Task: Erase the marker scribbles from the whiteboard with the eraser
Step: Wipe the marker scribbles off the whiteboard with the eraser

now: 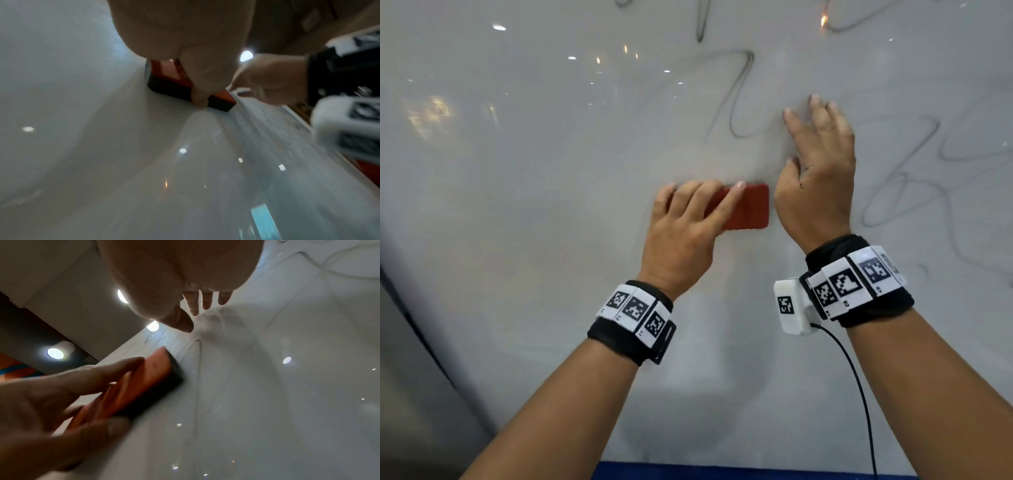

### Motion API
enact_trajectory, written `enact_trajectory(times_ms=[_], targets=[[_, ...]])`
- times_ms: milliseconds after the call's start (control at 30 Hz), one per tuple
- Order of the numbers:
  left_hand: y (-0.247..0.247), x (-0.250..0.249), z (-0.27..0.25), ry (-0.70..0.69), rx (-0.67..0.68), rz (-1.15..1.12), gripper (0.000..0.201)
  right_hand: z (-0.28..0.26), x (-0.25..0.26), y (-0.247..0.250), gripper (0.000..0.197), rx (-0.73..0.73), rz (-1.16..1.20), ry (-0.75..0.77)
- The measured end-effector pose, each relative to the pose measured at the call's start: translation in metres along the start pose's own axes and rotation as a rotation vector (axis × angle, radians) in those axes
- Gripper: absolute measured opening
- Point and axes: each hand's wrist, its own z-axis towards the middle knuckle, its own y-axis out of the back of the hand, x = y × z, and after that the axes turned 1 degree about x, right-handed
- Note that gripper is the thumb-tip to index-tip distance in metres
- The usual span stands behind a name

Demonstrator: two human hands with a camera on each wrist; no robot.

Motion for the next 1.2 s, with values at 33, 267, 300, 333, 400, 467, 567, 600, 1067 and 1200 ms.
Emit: enact_trajectory(times_ms=[33,267,300,333,400,467,567,600,1067,1200], targets=[[0.002,0.006,0.007,0.065,-0.025,0.000,0.061,0.002,0.000,0.000,0.062,0.003,-0.001,0.006],[0.013,0.030,0.042,0.186,-0.032,-0.018,0.072,0.002,0.004,-0.006,0.063,-0.009,-0.037,0.013],[0.014,0.035,0.042,0.083,-0.006,0.003,0.070,0.003,0.006,-0.007,0.063,-0.010,-0.036,0.005],[0.015,0.040,0.045,0.032,0.008,0.021,0.068,0.004,0.009,-0.008,0.064,-0.008,-0.035,-0.002],[0.019,0.048,0.053,0.124,-0.013,0.027,0.069,0.011,0.014,-0.008,0.065,0.003,-0.030,0.002],[0.025,0.051,0.063,0.321,-0.065,-0.013,0.073,0.018,0.018,-0.010,0.066,0.016,-0.025,-0.005],[0.026,0.046,0.064,0.183,-0.026,-0.009,0.071,0.019,0.018,-0.012,0.064,0.029,-0.040,-0.010],[0.025,0.046,0.061,0.055,0.009,0.015,0.069,0.017,0.016,-0.012,0.063,0.042,-0.048,-0.004],[0.030,0.060,0.092,-0.008,0.018,0.109,0.070,0.027,0.003,0.002,0.063,0.036,-0.079,0.077],[0.040,0.058,0.112,0.350,-0.075,0.028,0.076,0.053,0.010,0.004,0.063,0.013,-0.058,0.100]])
